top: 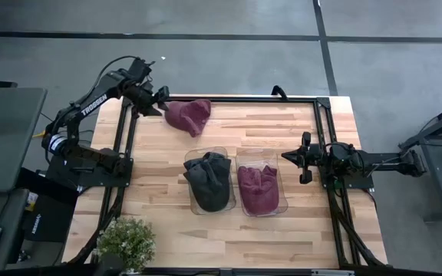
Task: Pick & Place hat
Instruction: Put the red cap into the right transparent bin
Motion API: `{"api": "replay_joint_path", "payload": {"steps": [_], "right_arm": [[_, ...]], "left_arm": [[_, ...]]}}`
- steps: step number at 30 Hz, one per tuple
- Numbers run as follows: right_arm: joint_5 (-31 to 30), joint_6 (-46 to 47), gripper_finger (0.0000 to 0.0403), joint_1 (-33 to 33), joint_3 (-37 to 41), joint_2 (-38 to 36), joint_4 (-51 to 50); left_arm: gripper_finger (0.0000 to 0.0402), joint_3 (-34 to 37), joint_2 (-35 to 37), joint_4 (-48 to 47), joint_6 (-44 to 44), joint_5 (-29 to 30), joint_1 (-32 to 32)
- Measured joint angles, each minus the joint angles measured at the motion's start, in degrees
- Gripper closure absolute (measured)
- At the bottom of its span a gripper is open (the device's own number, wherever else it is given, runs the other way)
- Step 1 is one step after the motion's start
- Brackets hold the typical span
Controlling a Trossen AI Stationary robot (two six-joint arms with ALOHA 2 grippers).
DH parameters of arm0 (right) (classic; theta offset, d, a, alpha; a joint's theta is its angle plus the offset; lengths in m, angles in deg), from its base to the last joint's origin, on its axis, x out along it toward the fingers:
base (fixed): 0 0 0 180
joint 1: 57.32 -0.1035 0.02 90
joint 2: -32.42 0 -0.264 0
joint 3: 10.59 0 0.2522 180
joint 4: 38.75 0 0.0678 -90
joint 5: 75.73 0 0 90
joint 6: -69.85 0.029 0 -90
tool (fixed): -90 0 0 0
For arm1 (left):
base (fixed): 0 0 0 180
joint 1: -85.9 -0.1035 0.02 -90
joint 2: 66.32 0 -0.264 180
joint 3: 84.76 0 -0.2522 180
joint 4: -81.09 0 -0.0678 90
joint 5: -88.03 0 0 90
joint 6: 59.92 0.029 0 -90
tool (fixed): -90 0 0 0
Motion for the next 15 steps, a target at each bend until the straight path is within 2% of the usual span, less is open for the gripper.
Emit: {"api": "replay_joint_path", "payload": {"steps": [4, 9, 12, 15], "right_arm": [[0.0, 0.0, 0.0393, 0.0, 0.0, 0.0, 0.0], [0.0, 0.0, 0.0398, 0.0, 0.0, 0.0, 0.0], [0.0, 0.0, 0.0398, 0.0, 0.0, 0.0, 0.0], [0.0, 0.0, 0.0398, 0.0, 0.0, 0.0, 0.0]], "left_arm": [[0.0229, 0.0, 0.0, 2.2, -2.1, 0.4, 5.0], [0.0229, 0.0, 0.0, 11.6, -8.2, 3.0, 11.2], [0.0229, 0.0, 0.0, 16.4, -10.6, 2.1, 13.3], [0.0229, -0.1, -2.0, 19.5, -12.2, 3.8, 14.8]]}}
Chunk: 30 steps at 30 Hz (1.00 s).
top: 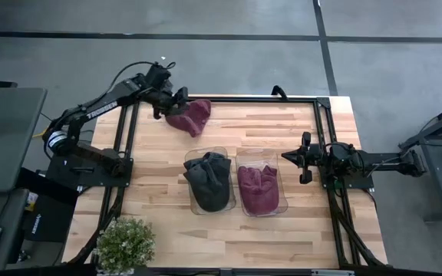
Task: Pick & Place hat
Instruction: Put the red cap into the right transparent bin
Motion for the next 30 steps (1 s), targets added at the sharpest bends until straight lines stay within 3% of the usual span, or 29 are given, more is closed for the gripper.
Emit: {"api": "replay_joint_path", "payload": {"steps": [6, 14, 25, 30], "right_arm": [[0.0, 0.0, 0.0399, 0.0, 0.0, 0.0, 0.0], [0.0, 0.0, 0.0394, 0.0, 0.0, 0.0, 0.0], [0.0, 0.0, 0.0395, 0.0, 0.0, 0.0, 0.0], [0.0, 0.0, 0.0395, 0.0, 0.0, 0.0, 0.0]], "left_arm": [[0.0229, 0.0, -6.6, 5.9, -2.9, 0.6, 0.2], [0.0229, 0.1, -8.4, 3.2, -6.6, 12.9, 0.3], [0.0229, -0.3, -8.4, 3.2, -5.7, 19.4, 0.7], [0.0229, -5.4, -12.1, -1.0, -3.4, 23.6, 1.0]]}}
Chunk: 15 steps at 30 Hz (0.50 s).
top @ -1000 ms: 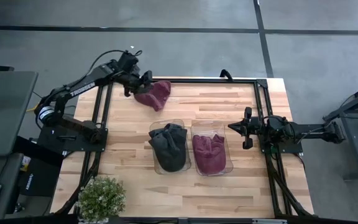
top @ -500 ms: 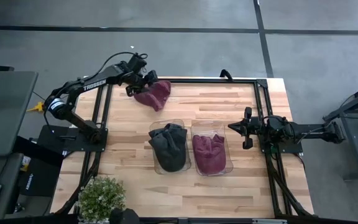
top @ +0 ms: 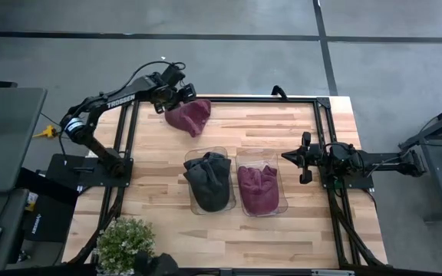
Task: Pick & Place hat
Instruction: Put the red cap into the right transparent bin
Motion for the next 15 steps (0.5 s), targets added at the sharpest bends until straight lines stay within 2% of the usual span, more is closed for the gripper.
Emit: {"api": "replay_joint_path", "payload": {"steps": [7, 12, 15], "right_arm": [[0.0, 0.0, 0.0395, 0.0, 0.0, 0.0, 0.0], [0.0, 0.0, 0.0398, 0.0, 0.0, 0.0, 0.0], [0.0, 0.0, 0.0397, 0.0, 0.0, 0.0, 0.0]], "left_arm": [[0.0229, -11.7, -9.2, -11.2, 5.1, 7.6, 1.9], [0.0229, -19.2, -15.0, -17.3, 7.3, 9.3, 3.0], [0.0229, -21.8, -18.6, -20.2, 8.3, 12.4, 3.8]]}}
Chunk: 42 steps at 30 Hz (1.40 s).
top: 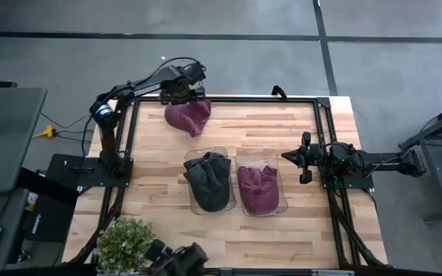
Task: Pick & Place hat
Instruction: Put the red cap into the right transparent bin
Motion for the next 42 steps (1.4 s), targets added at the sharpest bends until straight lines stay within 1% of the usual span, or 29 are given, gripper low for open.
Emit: {"api": "replay_joint_path", "payload": {"steps": [3, 8, 14, 27, 30, 35, 42], "right_arm": [[0.0, 0.0, 0.0399, 0.0, 0.0, 0.0, 0.0], [0.0, 0.0, 0.0398, 0.0, 0.0, 0.0, 0.0], [0.0, 0.0, 0.0396, 0.0, 0.0, 0.0, 0.0], [0.0, 0.0, 0.0398, 0.0, 0.0, 0.0, 0.0], [0.0, 0.0, 0.0397, 0.0, 0.0, 0.0, 0.0], [0.0, 0.0, 0.0396, 0.0, 0.0, 0.0, 0.0], [0.0, 0.0, 0.0394, 0.0, 0.0, 0.0, 0.0]], "left_arm": [[0.0229, -1.6, -2.1, -2.3, 0.4, 0.9, 0.8], [0.0229, -1.5, -5.5, -3.2, 2.2, 2.5, 1.5], [0.0229, -1.5, -8.5, -5.6, 3.1, 2.9, 1.6], [0.0231, -1.5, -8.9, -5.7, 3.1, 4.4, 1.4], [0.0246, -1.5, -8.9, -5.7, 3.1, 4.4, 1.4], [0.0287, -1.5, -8.9, -5.3, 3.1, 4.1, 1.4], [0.0322, -1.5, -9.4, -5.1, 3.1, 3.6, 1.4]]}}
